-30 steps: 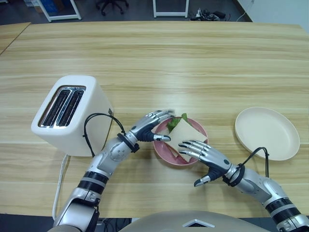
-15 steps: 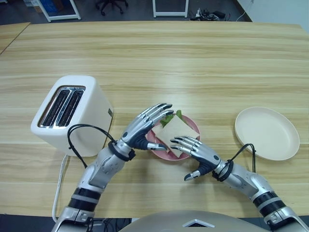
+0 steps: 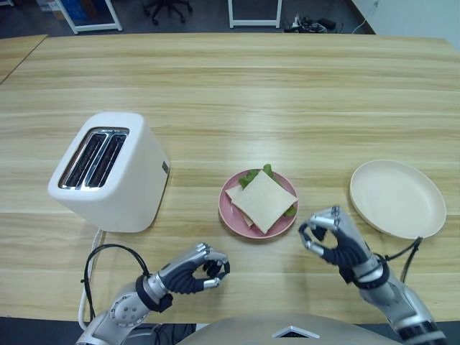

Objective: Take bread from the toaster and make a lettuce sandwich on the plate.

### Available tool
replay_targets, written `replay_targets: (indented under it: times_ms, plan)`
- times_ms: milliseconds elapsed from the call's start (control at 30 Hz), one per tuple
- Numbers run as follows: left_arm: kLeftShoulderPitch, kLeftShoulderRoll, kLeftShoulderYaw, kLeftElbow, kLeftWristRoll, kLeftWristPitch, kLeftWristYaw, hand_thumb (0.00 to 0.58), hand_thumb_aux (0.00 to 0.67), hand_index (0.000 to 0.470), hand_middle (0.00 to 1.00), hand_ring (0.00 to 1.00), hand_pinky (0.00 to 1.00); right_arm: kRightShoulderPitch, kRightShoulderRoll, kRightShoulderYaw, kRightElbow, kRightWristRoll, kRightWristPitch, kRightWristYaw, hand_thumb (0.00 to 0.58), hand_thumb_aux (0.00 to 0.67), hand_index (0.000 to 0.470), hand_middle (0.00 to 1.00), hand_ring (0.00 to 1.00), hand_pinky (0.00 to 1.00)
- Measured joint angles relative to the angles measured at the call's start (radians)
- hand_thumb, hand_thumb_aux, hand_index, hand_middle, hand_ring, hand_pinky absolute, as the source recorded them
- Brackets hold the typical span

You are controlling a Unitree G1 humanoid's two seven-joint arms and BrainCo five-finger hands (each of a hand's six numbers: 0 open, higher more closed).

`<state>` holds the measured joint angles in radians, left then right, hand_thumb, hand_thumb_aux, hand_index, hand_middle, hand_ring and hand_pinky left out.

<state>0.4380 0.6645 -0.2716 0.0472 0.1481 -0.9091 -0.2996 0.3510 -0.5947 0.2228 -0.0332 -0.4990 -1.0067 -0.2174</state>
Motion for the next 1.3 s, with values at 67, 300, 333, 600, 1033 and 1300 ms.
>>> replay_targets:
  times_ms: [67, 300, 333, 600, 1033, 1300]
  plan:
    - [-0.006, -0.028, -0.002, -0.004, 0.02, 0.046, -0.007, 0.58, 0.67, 0.47, 1.0, 1.0, 1.0, 0.012, -0.004, -0.019, 0.0, -0.011, 0.006, 0.028, 0.58, 0.67, 0.47, 1.0, 1.0, 1.0]
    - [-0.047, -0.105, -0.009, -0.007, 0.11, 0.131, 0.001, 0.58, 0.67, 0.47, 1.0, 1.0, 1.0, -0.002, 0.04, -0.034, 0.057, -0.208, 0.052, 0.009, 0.58, 0.67, 0.47, 1.0, 1.0, 1.0]
    - [-0.049, -0.108, -0.009, -0.008, 0.114, 0.14, 0.0, 0.58, 0.67, 0.47, 1.0, 1.0, 1.0, -0.005, 0.043, -0.031, 0.058, -0.221, 0.056, 0.008, 0.58, 0.67, 0.47, 1.0, 1.0, 1.0]
    - [-0.179, -0.185, -0.037, 0.037, 0.319, 0.245, 0.095, 0.58, 0.67, 0.47, 1.0, 1.0, 1.0, -0.133, 0.056, 0.103, 0.21, -0.419, 0.114, 0.003, 0.58, 0.67, 0.47, 1.0, 1.0, 1.0]
    - [-0.625, -0.341, -0.133, 0.522, 0.479, 0.29, 0.403, 0.58, 0.67, 0.47, 1.0, 1.0, 1.0, -0.564, 0.295, 0.157, 0.663, -0.367, 0.349, -0.176, 0.58, 0.67, 0.47, 1.0, 1.0, 1.0]
    - [-0.658, -0.351, -0.149, 0.634, 0.469, 0.241, 0.548, 0.385, 0.281, 0.197, 0.0, 0.0, 0.0, -0.621, 0.314, 0.169, 0.781, -0.267, 0.317, -0.205, 0.053, 0.032, 0.022, 0.4, 0.4, 0.4]
